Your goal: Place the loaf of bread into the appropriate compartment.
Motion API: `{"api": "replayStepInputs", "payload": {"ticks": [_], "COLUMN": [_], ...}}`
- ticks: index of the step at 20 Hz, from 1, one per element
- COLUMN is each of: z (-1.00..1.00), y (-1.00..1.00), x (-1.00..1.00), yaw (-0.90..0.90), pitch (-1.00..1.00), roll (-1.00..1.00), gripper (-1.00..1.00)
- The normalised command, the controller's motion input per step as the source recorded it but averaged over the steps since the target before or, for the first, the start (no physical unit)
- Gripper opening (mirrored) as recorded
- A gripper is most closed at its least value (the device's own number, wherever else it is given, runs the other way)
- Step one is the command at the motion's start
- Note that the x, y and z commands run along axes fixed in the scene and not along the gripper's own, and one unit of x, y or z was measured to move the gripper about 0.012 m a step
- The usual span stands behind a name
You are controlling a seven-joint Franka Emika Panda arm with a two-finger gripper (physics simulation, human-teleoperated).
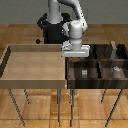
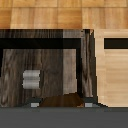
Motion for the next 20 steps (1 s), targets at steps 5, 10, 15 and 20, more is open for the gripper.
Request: {"api": "replayStepInputs", "payload": {"ticks": [5, 10, 15, 20], "z": [0.00, 0.00, 0.00, 0.00], "y": [1.00, 0.00, 0.00, 0.00], "x": [0.00, 0.00, 0.00, 0.00], "yaw": [0.00, 0.00, 0.00, 0.00], "pitch": [0.00, 0.00, 0.00, 0.00], "roll": [0.00, 0.00, 0.00, 0.00], "gripper": [-1.00, 1.00, 1.00, 1.00]}}
